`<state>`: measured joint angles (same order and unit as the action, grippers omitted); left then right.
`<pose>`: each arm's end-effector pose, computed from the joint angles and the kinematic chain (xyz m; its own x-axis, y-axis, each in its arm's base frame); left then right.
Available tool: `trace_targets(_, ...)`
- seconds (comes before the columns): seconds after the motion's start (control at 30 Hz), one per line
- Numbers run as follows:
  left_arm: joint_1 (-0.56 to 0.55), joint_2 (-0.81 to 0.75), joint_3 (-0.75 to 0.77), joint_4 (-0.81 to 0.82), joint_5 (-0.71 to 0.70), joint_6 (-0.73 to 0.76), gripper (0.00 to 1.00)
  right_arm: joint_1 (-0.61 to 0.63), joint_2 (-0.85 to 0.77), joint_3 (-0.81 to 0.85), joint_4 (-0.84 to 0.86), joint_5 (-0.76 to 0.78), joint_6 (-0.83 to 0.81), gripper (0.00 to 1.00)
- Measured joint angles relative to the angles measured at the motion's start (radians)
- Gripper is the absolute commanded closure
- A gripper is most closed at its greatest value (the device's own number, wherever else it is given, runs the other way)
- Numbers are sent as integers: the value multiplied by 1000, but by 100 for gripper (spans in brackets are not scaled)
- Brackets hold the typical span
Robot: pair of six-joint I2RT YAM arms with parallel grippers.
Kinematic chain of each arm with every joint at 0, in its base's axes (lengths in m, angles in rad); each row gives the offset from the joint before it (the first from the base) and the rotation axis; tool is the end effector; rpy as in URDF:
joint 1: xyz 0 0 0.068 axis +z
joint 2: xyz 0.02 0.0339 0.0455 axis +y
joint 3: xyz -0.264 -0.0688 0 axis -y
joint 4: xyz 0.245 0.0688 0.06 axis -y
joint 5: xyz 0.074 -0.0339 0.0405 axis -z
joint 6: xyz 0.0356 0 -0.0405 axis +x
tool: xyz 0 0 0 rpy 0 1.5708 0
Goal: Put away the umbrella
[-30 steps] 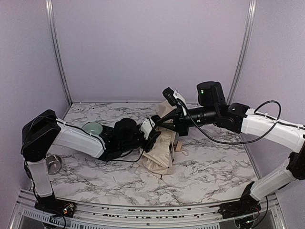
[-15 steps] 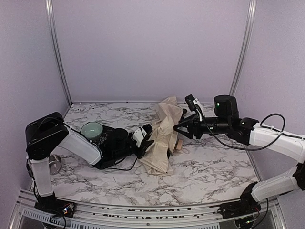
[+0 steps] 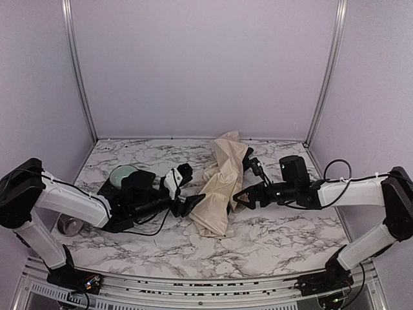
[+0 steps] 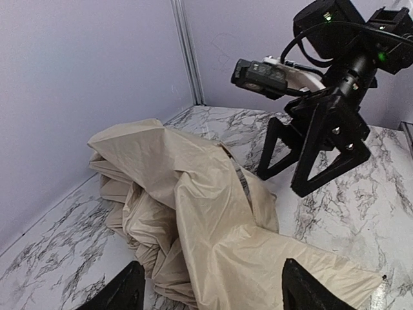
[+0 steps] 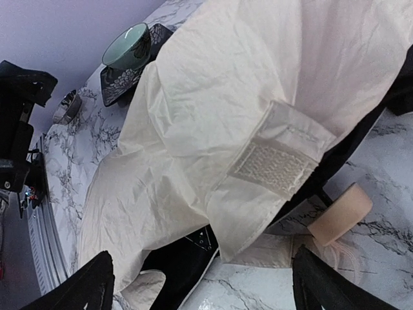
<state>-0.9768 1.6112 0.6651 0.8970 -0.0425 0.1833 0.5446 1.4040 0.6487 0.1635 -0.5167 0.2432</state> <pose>0.1871 -0.2743 0.2083 0.1196 0.1483 -0.9817 0.7957 0.5770 0.1841 0.2328 0.1615 0.1910 -0.6560 -0.1526 -0.7391 -0.6627 0.5852 0.4673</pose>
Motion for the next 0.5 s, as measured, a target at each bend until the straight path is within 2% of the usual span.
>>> trace_targets(0.13, -28, -30, -14, -41, 19, -24, 27, -23, 117, 1, 129, -68, 23, 56)
trace_targets(0.23, -35, -35, -24, -69, 18, -38, 27, -55, 197, 1, 202, -132, 49, 72)
trace_targets(0.3, -37, -35, -24, -83, 17, -44, 27, -65, 230, 1, 245, -174, 66, 77)
trace_targets(0.43, -42, -35, -24, -100, 16, -47, 27, -67, 243, 1, 346, -248, 108, 74)
trace_targets(0.5, -44, -35, -24, -105, 15, -48, 27, -67, 242, 2, 386, -275, 124, 78)
